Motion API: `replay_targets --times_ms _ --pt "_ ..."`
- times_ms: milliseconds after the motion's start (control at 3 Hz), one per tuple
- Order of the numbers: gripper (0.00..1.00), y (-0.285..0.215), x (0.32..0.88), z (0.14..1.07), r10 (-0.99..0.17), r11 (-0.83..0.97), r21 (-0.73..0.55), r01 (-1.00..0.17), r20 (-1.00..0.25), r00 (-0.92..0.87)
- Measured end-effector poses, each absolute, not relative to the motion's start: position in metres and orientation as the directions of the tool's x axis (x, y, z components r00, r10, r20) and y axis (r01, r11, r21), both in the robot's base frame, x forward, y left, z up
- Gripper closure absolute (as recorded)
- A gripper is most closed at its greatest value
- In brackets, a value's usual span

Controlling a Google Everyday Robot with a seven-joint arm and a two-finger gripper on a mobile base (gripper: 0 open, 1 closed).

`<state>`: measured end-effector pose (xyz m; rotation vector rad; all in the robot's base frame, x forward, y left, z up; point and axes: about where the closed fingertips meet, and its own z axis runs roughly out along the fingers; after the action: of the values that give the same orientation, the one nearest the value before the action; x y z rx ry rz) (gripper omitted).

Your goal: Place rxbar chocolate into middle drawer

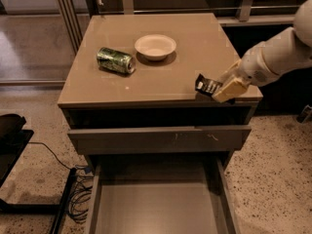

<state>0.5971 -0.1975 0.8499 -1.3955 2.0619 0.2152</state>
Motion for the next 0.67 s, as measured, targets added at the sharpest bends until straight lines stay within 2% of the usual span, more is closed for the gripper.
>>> replay_targets --times_ms 667 --pt "1.0 -0.19 0.517 0.822 -0.774 0.43 -0.227 -0.874 -0.591 -0.228"
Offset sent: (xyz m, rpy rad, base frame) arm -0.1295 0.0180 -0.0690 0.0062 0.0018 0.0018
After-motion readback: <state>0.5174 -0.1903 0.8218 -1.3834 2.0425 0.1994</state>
